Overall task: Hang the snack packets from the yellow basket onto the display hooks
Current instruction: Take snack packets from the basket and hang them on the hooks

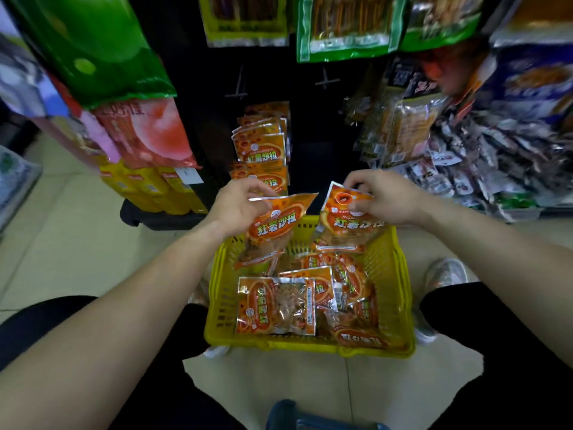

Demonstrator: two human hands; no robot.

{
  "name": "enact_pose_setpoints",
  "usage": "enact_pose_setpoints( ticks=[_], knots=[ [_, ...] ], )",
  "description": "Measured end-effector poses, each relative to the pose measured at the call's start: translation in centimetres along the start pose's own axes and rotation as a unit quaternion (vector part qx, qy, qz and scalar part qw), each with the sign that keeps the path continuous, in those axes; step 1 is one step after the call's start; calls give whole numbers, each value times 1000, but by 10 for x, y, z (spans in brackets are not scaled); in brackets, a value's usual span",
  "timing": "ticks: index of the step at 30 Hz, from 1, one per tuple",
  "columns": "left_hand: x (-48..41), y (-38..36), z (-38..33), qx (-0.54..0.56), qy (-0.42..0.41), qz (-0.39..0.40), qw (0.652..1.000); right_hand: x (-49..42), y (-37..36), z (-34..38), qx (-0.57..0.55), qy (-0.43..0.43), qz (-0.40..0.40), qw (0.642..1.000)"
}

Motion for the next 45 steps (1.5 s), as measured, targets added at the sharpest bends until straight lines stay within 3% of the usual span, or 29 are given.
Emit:
enact_pose_setpoints(
  ticks=[4,10,17,26,35,41,45],
  knots=[
    [10,21,-49,34,-64,7,997,17,35,40,24,62,7,998],
    [19,11,-74,129,-100,18,986,25,56,62,42,135,-95,985],
    [10,-15,-89,154,-111,5,982,2,57,42,19,77,-107,991],
    [-4,-16,-82,231,-88,-19,969,-21,42,50,45,114,-88,989],
    [-13,-24,-74,129,-84,-19,988,-31,40,43,24,47,-92,994],
    [-21,-4,-67,145,-79,-37,986,-31,44,24,-19,26,-39,999],
    [-26,2,-58,166,-60,-38,984,-33,53,10,-75,21,-70,994]
  ],
)
Point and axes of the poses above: each hand's wrist, its own x-axis away from the middle knuckle, its own y-axis out of the back of the hand, z = x × y, the point moved 9 cm from there along -x, towards the middle knuckle, and after that the axes turned 1 degree about -x, right-handed, at the moved point
